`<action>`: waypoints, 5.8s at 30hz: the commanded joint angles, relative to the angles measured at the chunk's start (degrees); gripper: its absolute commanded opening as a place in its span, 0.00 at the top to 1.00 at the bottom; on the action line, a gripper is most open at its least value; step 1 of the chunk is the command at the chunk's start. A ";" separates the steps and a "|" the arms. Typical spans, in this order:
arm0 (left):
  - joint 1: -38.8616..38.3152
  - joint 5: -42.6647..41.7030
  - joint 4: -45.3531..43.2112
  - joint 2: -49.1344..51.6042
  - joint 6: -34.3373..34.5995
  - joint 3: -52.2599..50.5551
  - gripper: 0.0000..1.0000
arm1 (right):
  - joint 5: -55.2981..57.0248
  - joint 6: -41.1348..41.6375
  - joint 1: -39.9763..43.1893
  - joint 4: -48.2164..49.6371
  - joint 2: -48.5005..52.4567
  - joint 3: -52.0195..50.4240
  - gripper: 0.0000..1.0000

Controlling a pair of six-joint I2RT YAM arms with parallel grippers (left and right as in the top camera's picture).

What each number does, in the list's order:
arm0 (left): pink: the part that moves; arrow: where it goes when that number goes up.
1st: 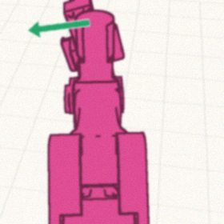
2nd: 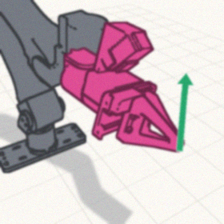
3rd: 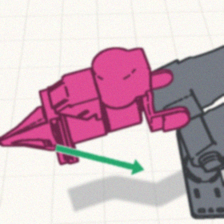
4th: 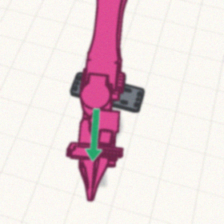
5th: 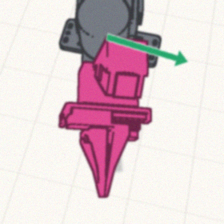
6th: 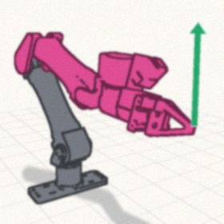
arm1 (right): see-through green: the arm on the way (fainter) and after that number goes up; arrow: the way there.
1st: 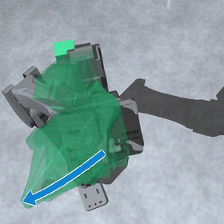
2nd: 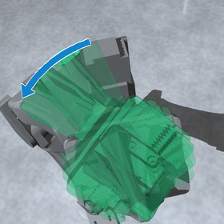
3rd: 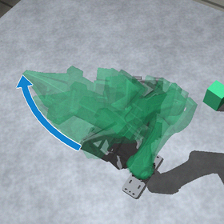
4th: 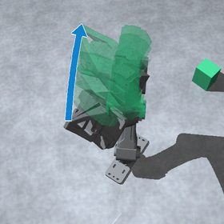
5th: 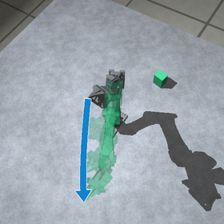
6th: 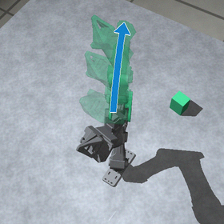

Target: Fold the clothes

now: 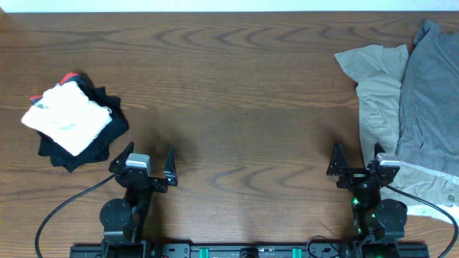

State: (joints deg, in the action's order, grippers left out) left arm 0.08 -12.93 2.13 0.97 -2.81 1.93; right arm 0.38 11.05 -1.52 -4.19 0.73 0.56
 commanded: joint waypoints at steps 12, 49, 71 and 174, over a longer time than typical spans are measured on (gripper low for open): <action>-0.28 -0.07 0.72 0.11 0.28 -1.66 0.02 | -0.37 -0.83 0.59 -0.09 -0.07 -0.24 0.01; -0.26 -0.07 2.21 1.75 5.33 0.96 0.02 | -0.74 0.63 0.59 -5.09 0.85 4.24 0.01; -0.26 -0.07 36.24 46.90 5.84 43.23 0.02 | -0.98 -4.68 0.59 -38.75 56.06 51.32 0.01; -0.28 -3.13 35.80 52.15 5.95 47.47 0.02 | -20.09 -17.55 -36.17 -15.47 83.67 70.99 0.94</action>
State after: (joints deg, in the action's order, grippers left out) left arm -0.08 -15.09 38.20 53.15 2.98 47.99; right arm -17.21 -11.33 -35.77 -22.37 84.62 71.16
